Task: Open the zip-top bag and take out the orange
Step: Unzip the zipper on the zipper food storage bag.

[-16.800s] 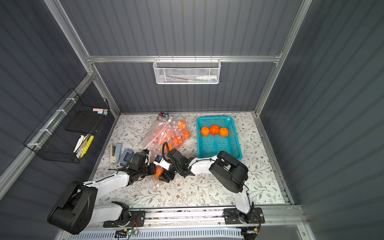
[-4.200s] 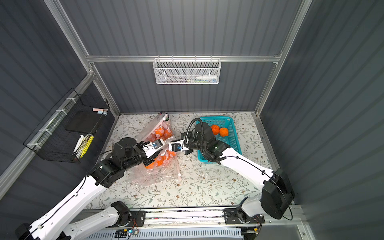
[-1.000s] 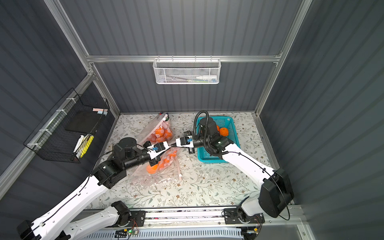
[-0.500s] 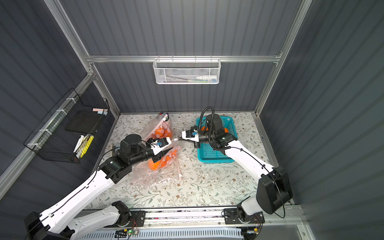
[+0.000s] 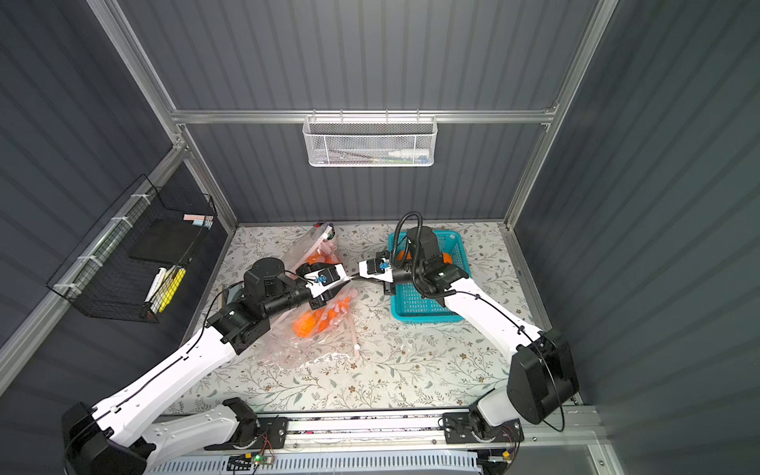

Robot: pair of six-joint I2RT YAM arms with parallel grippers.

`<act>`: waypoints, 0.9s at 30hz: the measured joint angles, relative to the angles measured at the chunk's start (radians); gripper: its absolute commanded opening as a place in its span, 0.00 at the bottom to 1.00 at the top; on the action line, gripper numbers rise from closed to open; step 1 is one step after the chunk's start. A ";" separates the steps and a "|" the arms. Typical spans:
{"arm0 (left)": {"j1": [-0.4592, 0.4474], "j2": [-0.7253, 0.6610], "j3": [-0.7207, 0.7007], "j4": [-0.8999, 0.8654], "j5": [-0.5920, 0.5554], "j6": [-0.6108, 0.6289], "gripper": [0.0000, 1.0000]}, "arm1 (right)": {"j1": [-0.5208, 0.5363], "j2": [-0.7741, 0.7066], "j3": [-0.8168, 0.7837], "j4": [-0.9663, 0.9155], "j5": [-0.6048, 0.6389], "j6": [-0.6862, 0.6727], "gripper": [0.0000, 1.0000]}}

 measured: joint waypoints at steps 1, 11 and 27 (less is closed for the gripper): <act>0.000 0.000 0.000 0.002 0.006 0.005 0.39 | 0.000 0.000 0.000 0.000 0.000 0.000 0.00; 0.000 0.020 -0.002 0.001 0.059 0.039 0.24 | 0.004 0.000 0.001 -0.002 0.000 0.000 0.00; 0.000 0.018 -0.005 -0.035 0.074 0.039 0.03 | 0.006 0.000 0.005 -0.021 0.000 -0.015 0.00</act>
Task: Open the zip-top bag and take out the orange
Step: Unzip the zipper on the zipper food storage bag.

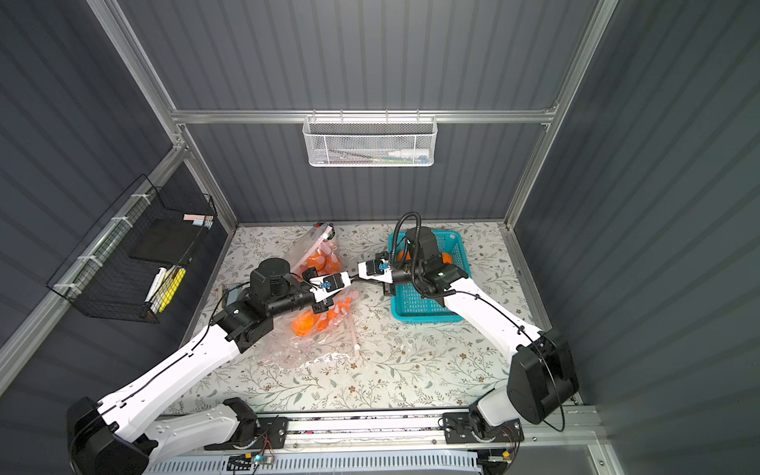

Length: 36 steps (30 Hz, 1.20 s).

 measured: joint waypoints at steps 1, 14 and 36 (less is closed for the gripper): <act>0.000 -0.003 0.000 -0.003 0.000 -0.002 0.04 | 0.002 0.000 0.000 0.000 -0.001 0.000 0.00; -0.001 -0.090 0.007 -0.130 -0.076 -0.087 0.08 | -0.008 -0.004 0.000 0.002 -0.002 0.031 0.00; -0.001 -0.280 0.110 -0.493 -0.198 -0.245 0.12 | -0.075 -0.008 0.000 0.048 -0.030 0.072 0.00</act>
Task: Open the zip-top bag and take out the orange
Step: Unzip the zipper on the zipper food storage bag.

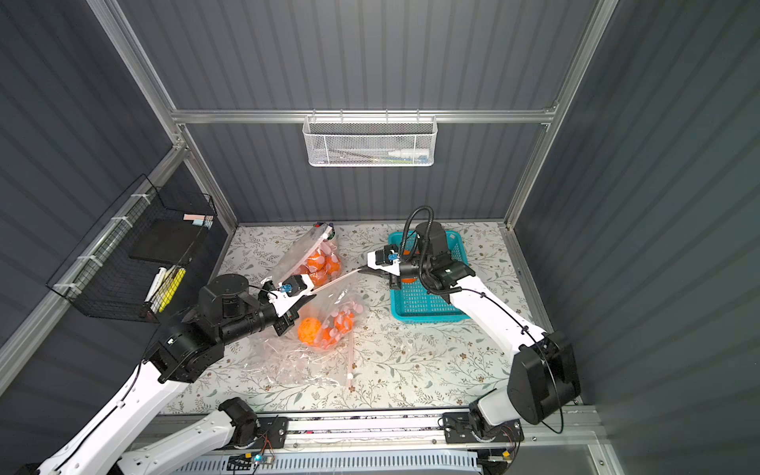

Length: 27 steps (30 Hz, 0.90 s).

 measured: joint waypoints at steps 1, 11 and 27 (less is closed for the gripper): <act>0.000 -0.002 0.008 -0.009 -0.004 -0.003 0.12 | -0.002 0.000 0.000 0.002 0.000 0.001 0.00; 0.000 -0.009 0.054 -0.051 -0.022 -0.034 0.12 | -0.023 0.000 0.000 0.014 0.000 0.018 0.00; 0.000 -0.043 0.097 -0.128 -0.038 -0.067 0.15 | -0.089 -0.005 -0.003 0.032 0.040 0.043 0.00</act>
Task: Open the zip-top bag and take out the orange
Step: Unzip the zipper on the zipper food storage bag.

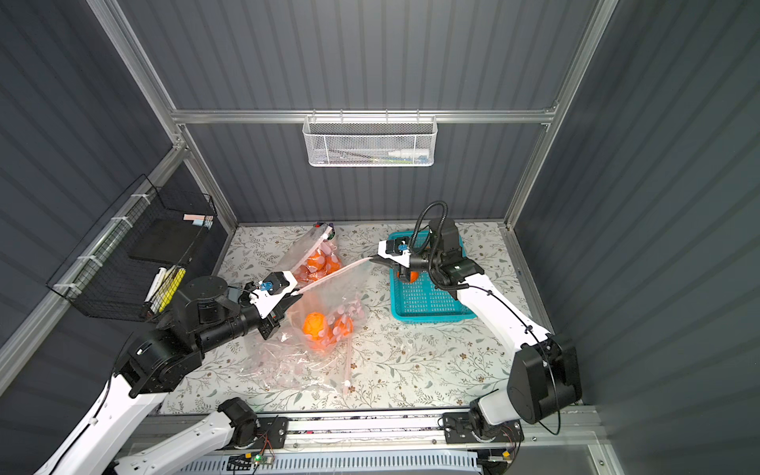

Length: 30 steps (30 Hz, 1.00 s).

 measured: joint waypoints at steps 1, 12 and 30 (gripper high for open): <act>0.000 -0.005 0.000 -0.004 0.000 -0.001 0.15 | -0.005 0.000 -0.002 0.005 0.003 0.001 0.00; 0.001 -0.005 -0.002 0.009 0.033 -0.019 0.56 | -0.012 0.001 -0.014 0.031 -0.065 0.008 0.00; 0.001 0.341 0.204 0.130 0.194 -0.048 0.60 | 0.084 -0.041 -0.019 -0.058 -0.077 -0.060 0.00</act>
